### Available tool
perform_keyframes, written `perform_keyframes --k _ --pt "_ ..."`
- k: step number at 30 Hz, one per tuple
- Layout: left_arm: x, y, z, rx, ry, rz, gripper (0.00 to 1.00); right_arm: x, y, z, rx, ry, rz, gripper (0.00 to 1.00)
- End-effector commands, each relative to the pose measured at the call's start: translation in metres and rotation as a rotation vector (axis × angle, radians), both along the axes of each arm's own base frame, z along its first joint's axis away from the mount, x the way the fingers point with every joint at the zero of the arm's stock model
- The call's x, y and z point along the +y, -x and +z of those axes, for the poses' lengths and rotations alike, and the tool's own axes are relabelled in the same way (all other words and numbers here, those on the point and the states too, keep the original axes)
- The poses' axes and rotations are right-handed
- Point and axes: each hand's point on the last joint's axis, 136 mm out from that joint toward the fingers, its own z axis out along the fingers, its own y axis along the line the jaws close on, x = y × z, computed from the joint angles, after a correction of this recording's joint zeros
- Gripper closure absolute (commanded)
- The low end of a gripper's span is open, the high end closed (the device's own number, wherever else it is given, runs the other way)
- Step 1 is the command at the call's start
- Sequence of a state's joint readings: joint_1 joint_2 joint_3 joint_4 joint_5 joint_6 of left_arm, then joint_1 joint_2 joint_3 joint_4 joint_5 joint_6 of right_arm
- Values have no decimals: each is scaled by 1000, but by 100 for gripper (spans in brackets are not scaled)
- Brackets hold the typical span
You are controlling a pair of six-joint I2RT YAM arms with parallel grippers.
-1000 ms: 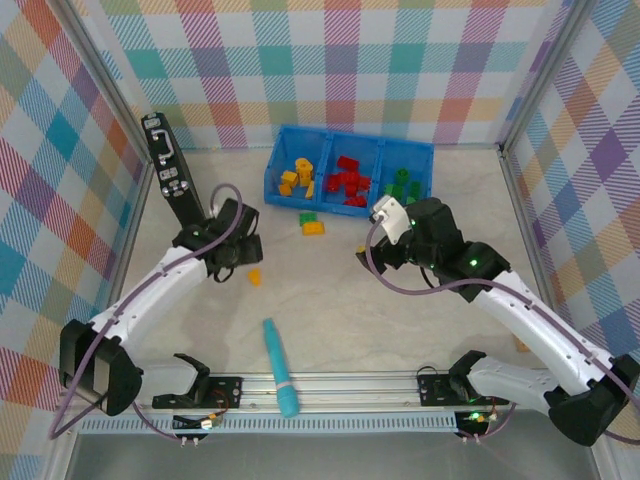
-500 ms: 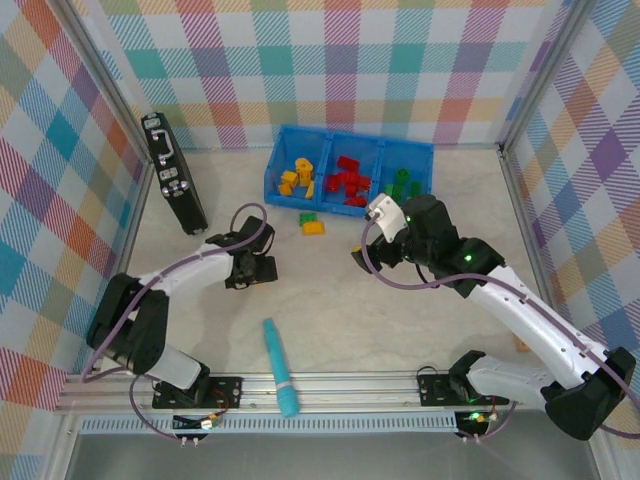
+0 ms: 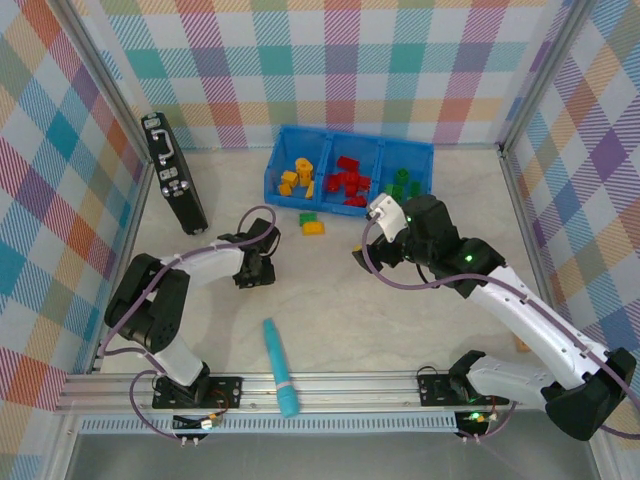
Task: Sort the legos into containers by color
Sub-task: Pick up the lego from the middle-left of the table, then place the lego in the container.
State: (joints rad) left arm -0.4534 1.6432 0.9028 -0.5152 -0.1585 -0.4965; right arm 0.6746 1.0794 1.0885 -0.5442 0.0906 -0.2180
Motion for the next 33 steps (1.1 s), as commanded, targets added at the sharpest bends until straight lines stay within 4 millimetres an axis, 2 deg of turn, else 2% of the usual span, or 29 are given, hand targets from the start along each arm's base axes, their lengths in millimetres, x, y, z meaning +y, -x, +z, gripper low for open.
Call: perform_keyframes --k 1,7,10,13,16,19,23,28,31,33 --pt "2 -15 5 -29 -11 -2 66 -4 2 17 -30 -29 -13 1" --pt "-4 -44 29 -96 -33 -52 78 -6 4 18 -29 -28 -19 1" --pt "-14 -69 55 -166 -13 -75 80 -9 5 17 -30 -21 -29 1" --pt "-33 -104 91 -271 38 -96 80 -11 4 12 -26 -13 -38 1" --pt "-55 -150 134 -416 91 -100 80 -10 3 6 -16 -15 -47 1" --pt "-73 -193 156 -515 116 -107 80 -9 2 2 -6 -26 -52 1" --pt "-89 -235 149 -547 124 -110 78 -2 0 4 17 -80 -63 1" --pt "-87 -272 132 -562 138 -58 71 30 -7 -6 221 -231 -93 1" --pt "-82 -284 122 -557 145 -45 53 42 -13 -22 324 -258 -137 1" --pt "-86 -286 124 -558 167 -67 34 41 -16 -23 323 -258 -158 1"
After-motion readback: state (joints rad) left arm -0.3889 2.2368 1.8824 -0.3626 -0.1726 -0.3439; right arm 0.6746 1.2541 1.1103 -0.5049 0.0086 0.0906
